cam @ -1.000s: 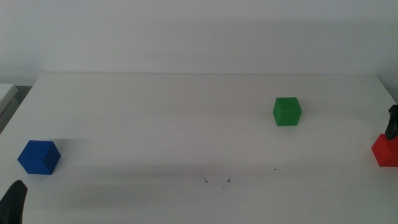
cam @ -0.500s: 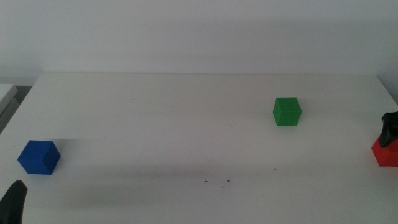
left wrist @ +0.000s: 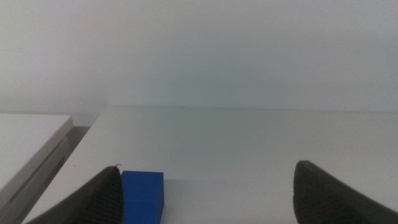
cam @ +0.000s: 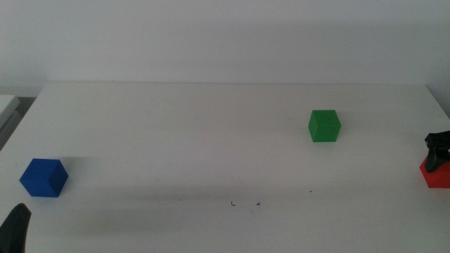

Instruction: Stack red cubes first, then green, then blue cubes in a specific spot.

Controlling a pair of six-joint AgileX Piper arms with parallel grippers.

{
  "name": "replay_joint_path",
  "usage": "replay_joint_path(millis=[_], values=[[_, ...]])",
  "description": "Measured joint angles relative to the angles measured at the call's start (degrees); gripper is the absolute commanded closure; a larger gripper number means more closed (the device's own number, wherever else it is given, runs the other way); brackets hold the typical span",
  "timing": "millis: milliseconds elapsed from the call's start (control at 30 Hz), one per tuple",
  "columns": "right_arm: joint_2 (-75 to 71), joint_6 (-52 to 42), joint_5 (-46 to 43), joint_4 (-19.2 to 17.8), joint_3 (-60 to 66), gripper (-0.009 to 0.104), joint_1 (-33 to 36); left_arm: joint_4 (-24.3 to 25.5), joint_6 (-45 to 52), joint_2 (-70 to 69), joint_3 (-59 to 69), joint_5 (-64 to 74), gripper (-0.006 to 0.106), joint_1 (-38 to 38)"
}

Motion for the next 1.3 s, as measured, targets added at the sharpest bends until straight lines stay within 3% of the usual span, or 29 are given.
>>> replay_joint_path(millis=[167,200,267,300,467,600,1000,1300], values=[[0.0,0.1,0.0,0.2,0.0,0.054,0.0,0.0,0.0,0.0,0.0,0.0,0.007,0.0],[0.0,0.1,0.0,0.2,0.0,0.06,0.0,0.0,0.0,0.0,0.0,0.0,0.007,0.0],[0.0,0.1,0.0,0.0,0.0,0.085,0.4,0.0,0.0,0.0,0.0,0.0,0.007,0.0],[0.0,0.4,0.0,-0.3,0.0,0.087,0.7,0.0,0.0,0.0,0.0,0.0,0.007,0.0],[-2.3,5.4,1.6,-3.4,-0.5,0.087,5.4,0.0,0.0,0.0,0.0,0.0,0.007,0.0],[-4.9,14.6,6.4,-5.6,-3.7,0.087,12.6,0.0,0.0,0.0,0.0,0.0,0.007,0.0],[-4.7,37.1,9.9,-5.7,-10.6,0.087,37.0,0.0,0.0,0.0,0.0,0.0,0.007,0.0],[0.0,46.0,9.9,-4.5,-16.0,0.087,47.6,0.0,0.0,0.0,0.0,0.0,0.007,0.0]])
